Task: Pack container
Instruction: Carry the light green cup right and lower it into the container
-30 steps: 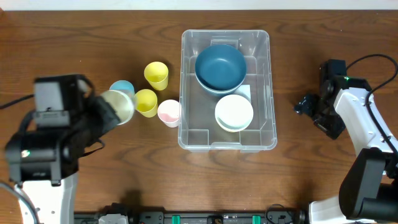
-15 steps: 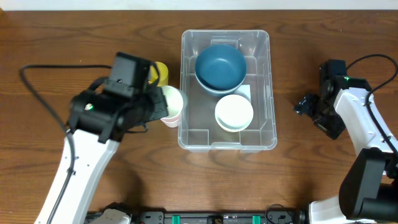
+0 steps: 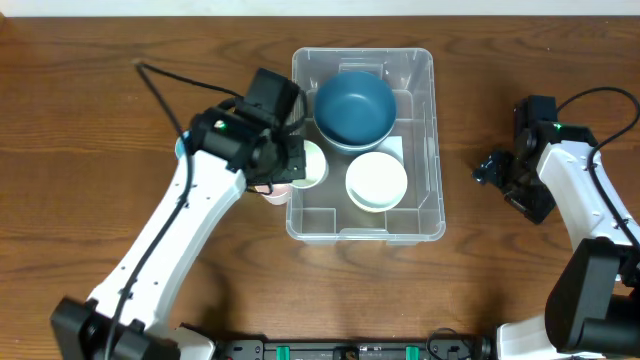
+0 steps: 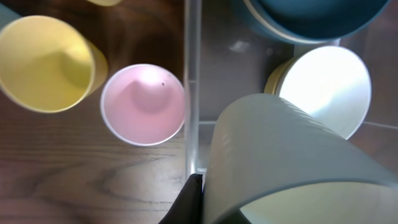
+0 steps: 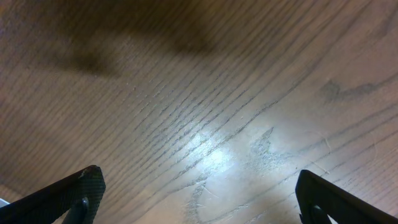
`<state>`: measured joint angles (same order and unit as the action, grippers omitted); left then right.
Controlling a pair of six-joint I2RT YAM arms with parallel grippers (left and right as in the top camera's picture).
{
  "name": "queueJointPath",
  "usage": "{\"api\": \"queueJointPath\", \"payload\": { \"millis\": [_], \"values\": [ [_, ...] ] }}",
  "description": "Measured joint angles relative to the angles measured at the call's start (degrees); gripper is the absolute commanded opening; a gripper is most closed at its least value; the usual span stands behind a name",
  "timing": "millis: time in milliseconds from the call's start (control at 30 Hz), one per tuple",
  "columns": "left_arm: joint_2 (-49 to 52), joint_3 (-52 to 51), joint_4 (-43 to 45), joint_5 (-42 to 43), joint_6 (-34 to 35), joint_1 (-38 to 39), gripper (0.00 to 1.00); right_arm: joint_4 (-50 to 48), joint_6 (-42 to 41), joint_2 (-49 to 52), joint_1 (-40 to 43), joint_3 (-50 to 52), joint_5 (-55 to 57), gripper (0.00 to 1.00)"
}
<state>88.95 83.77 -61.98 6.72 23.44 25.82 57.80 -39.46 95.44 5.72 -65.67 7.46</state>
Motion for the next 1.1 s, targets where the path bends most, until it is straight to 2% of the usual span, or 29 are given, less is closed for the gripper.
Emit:
{"api": "queueJointPath", "payload": {
  "millis": [333,700,1100],
  "values": [
    [3.6,0.0,0.6,-1.2,-3.0,2.8,0.07,0.0,0.0,0.0,0.0,0.0,0.0,0.99],
    [13.0,0.0,2.1,-1.8,-3.8,4.5,0.06,0.0,0.0,0.0,0.0,0.0,0.0,0.99],
    [13.7,0.0,2.9,-2.3,-4.0,5.7,0.07,0.0,0.0,0.0,0.0,0.0,0.0,0.99]
  ]
}}
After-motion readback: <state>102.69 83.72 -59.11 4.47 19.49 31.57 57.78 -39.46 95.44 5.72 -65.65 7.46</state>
